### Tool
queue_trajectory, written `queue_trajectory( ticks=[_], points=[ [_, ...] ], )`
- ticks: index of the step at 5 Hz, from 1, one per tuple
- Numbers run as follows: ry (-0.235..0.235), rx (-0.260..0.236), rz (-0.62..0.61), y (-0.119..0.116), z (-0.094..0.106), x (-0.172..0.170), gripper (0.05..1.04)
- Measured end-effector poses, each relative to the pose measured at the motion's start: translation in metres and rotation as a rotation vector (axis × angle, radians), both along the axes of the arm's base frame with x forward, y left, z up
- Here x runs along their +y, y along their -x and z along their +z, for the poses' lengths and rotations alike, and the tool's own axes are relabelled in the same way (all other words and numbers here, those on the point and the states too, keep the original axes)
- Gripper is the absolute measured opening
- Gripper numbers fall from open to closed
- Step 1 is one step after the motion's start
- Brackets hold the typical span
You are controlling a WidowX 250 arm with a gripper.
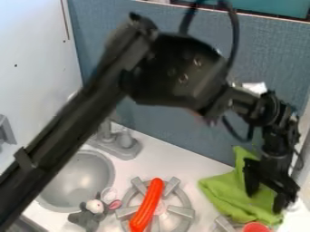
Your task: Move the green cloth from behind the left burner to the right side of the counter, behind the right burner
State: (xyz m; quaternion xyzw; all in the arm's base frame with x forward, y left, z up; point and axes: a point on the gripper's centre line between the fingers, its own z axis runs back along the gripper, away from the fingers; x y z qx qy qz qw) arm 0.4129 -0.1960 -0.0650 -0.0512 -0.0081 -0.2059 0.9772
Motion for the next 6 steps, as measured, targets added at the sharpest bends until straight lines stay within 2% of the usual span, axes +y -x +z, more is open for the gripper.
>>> queue_trajectory(
  ticks=[1,2,3,4,5,6],
  points=[
    [-0.001,-0.09,0.05,-0.005,0.038,0.016,1.0],
    [-0.023,-0.102,0.084,0.003,0.057,0.035,1.0],
    [-0.119,-0.022,0.105,0.03,0.08,0.054,1.0],
    [-0.229,0.114,0.112,0.057,0.082,0.065,1.0],
    [-0.27,0.218,0.097,0.096,0.063,0.065,1.0],
    [-0.235,0.234,0.108,0.124,0.073,0.068,1.0]
  ],
)
